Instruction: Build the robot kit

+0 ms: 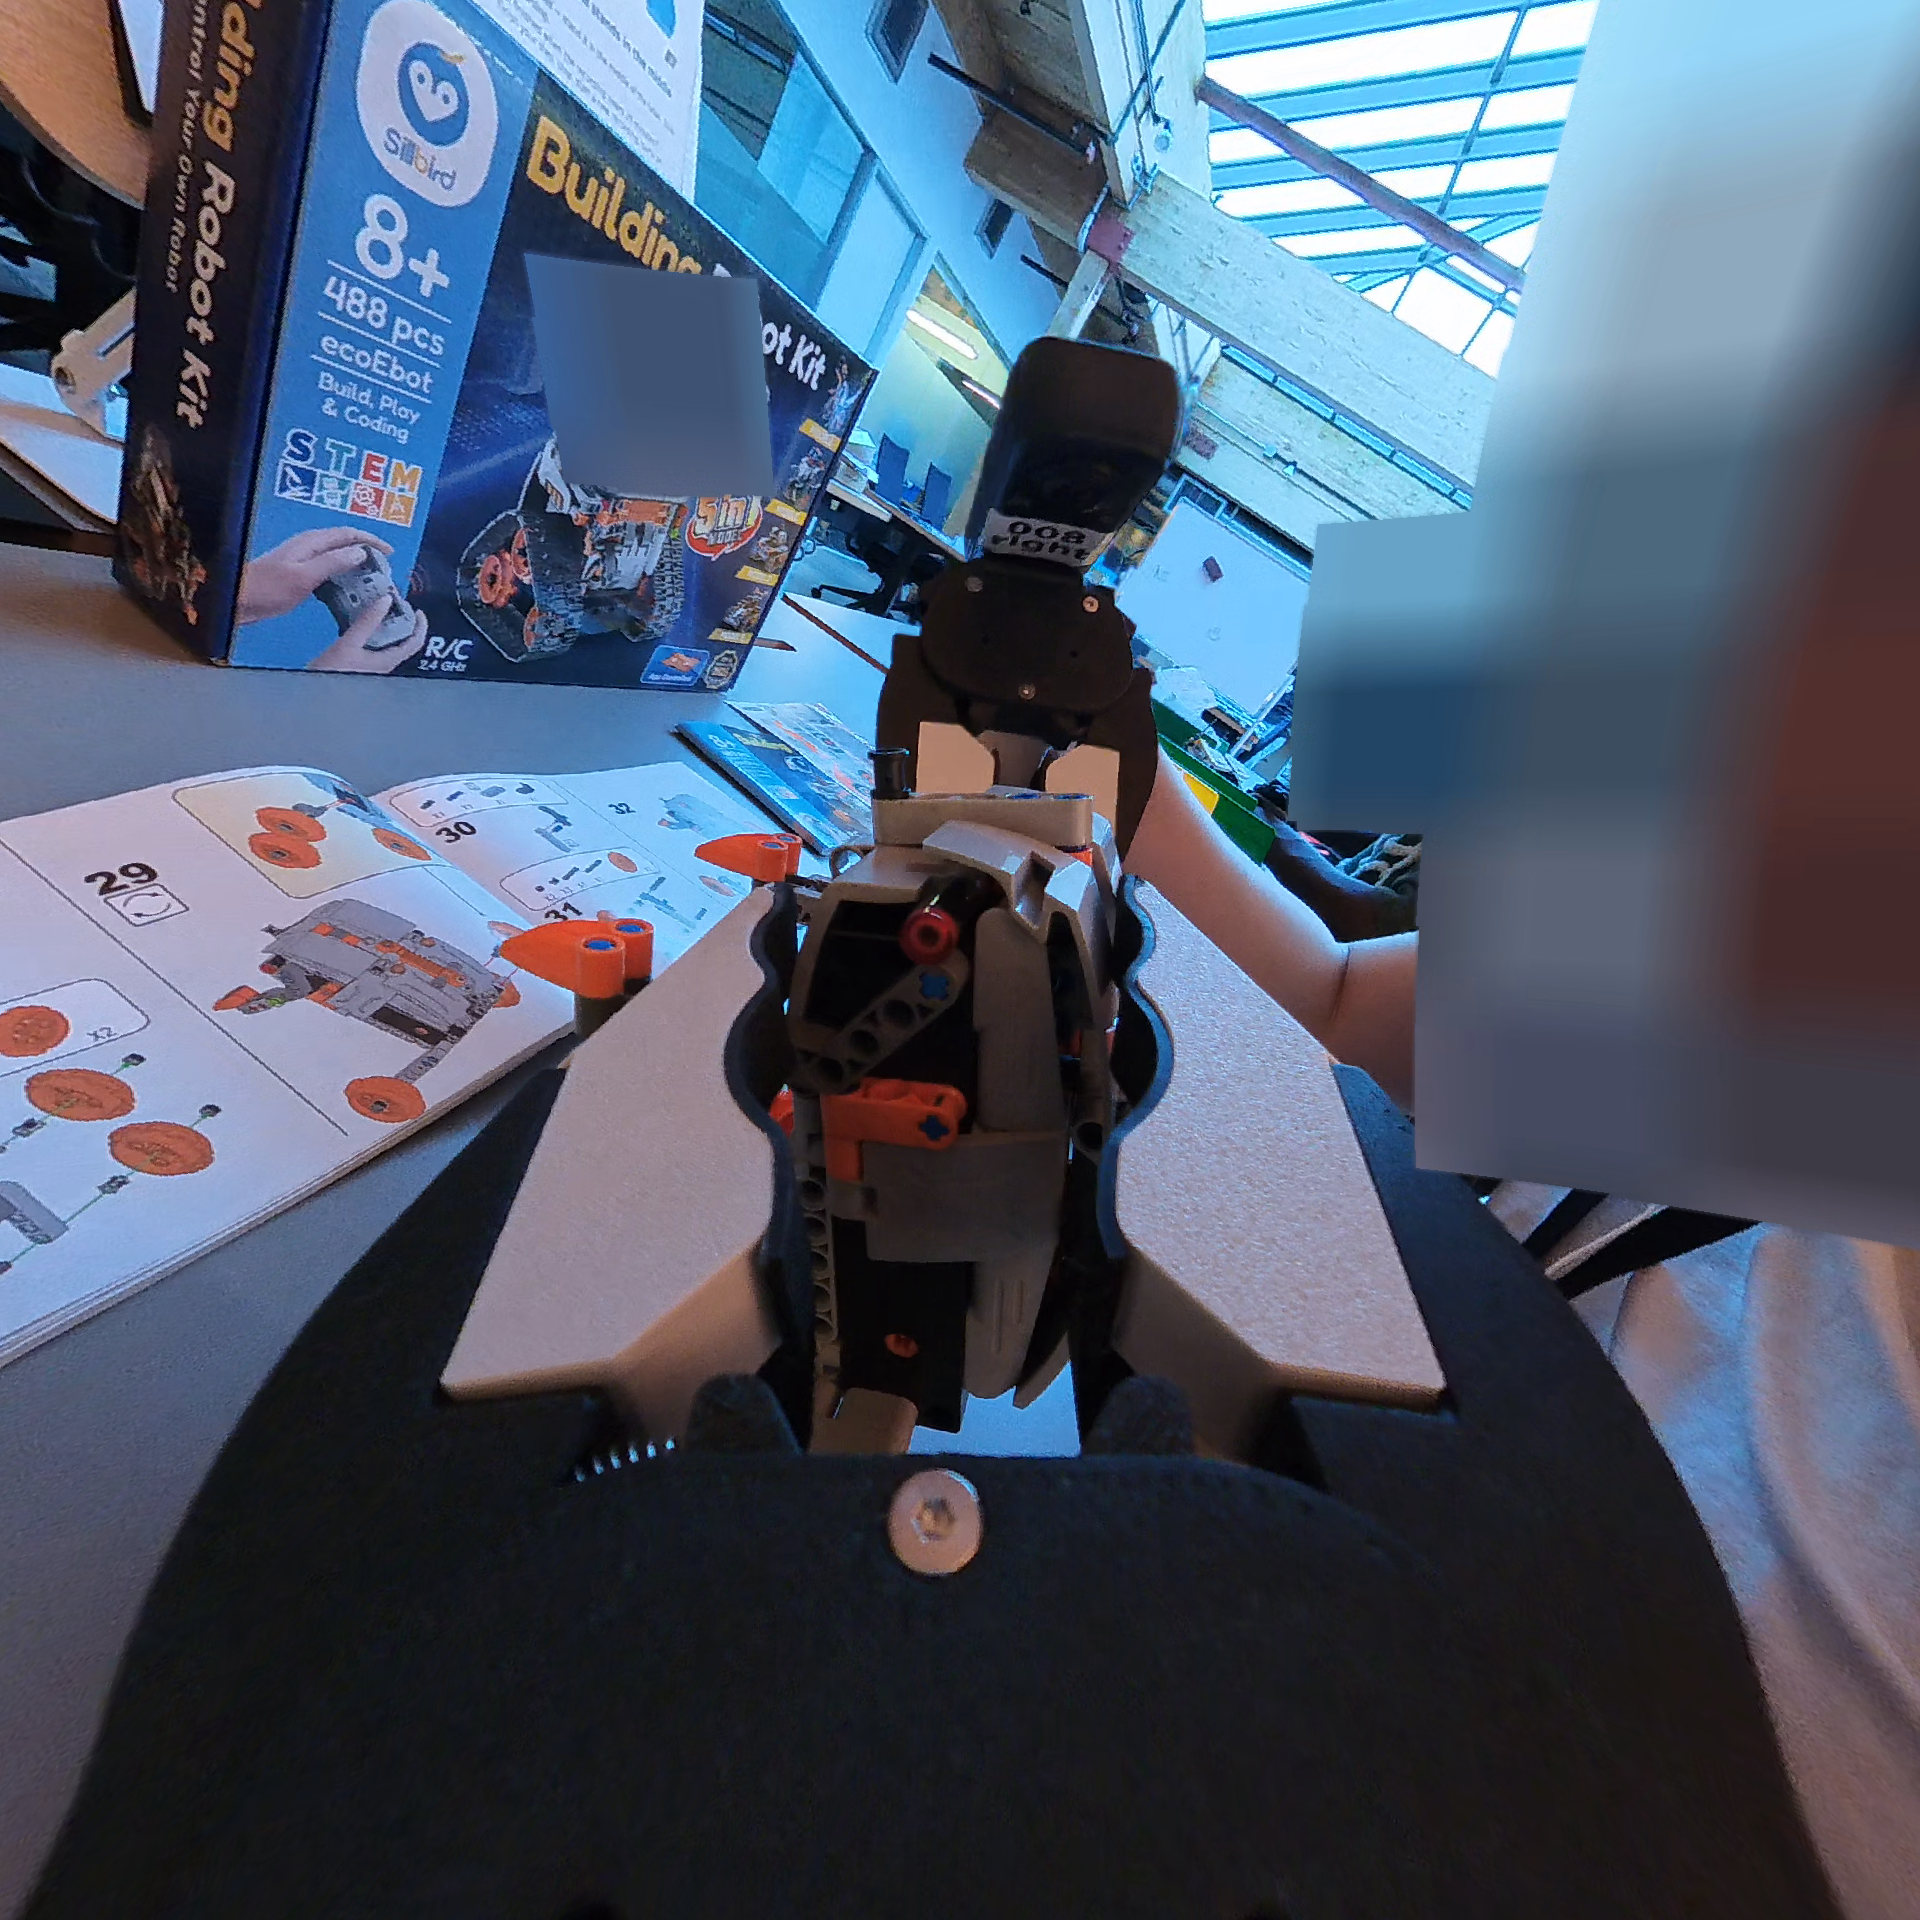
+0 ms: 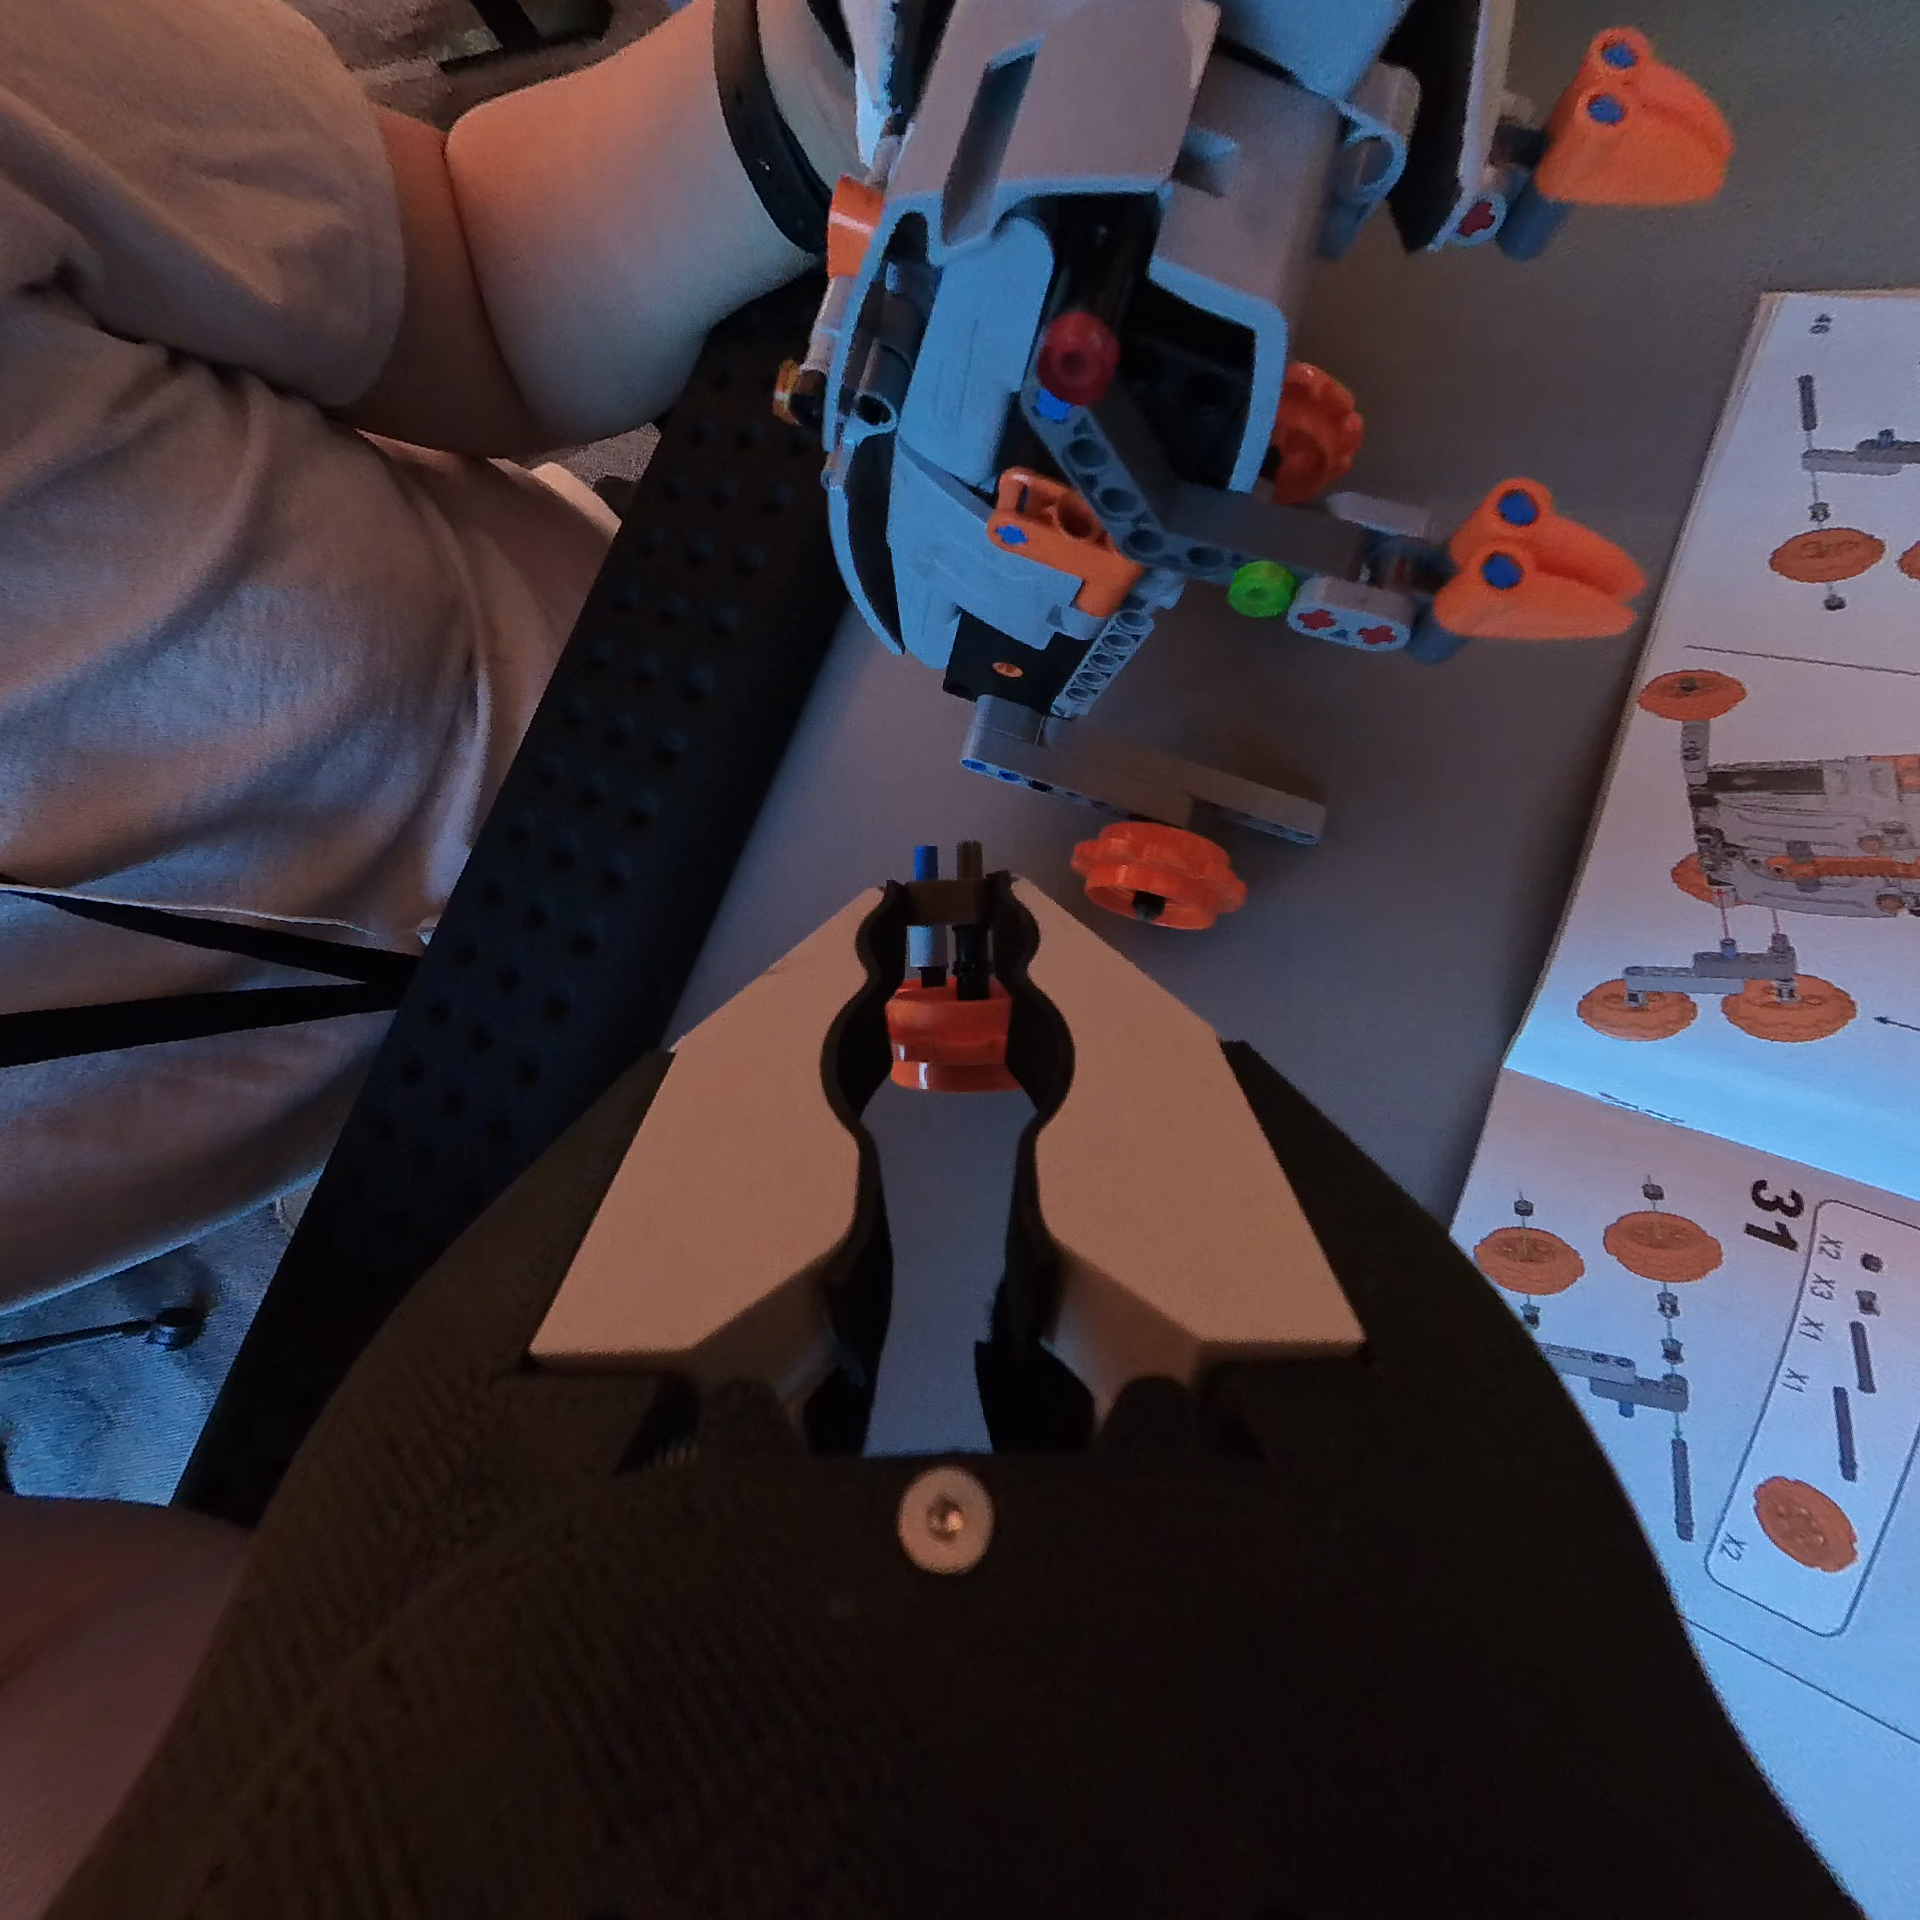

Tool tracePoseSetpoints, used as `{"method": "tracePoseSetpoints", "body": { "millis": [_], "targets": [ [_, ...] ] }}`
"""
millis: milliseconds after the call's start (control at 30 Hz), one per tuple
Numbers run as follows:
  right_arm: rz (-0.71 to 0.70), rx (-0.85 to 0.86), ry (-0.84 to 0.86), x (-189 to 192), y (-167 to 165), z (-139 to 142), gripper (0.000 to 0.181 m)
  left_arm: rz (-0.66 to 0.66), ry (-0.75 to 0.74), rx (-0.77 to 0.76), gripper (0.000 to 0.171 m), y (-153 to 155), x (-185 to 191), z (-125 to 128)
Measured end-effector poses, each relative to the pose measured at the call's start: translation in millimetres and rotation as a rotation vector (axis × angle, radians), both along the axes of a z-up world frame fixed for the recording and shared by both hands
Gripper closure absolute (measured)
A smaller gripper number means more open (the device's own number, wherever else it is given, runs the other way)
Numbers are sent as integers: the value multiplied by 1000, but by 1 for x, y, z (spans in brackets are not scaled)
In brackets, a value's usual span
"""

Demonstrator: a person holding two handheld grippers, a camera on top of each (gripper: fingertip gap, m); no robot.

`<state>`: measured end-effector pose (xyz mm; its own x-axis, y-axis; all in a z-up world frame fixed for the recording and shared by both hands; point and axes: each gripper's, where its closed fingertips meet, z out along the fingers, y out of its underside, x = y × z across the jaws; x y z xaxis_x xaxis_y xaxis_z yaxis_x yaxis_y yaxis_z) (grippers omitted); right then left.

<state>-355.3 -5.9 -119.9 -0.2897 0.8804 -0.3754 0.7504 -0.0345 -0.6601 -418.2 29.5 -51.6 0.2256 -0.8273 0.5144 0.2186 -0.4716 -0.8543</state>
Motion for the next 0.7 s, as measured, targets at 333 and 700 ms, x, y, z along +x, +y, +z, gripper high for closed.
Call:
{"method": "tracePoseSetpoints", "body": {
  "millis": [333, 700],
  "targets": [
    [-22, -99, -61, 11, 4, -11, 165, 14, -4, -4, 112, 3, 4, 0],
    [-54, -169, -54, 24, 12, -6, 165, 38, -3, -4, 112, 4, 5, 0]
  ]
}}
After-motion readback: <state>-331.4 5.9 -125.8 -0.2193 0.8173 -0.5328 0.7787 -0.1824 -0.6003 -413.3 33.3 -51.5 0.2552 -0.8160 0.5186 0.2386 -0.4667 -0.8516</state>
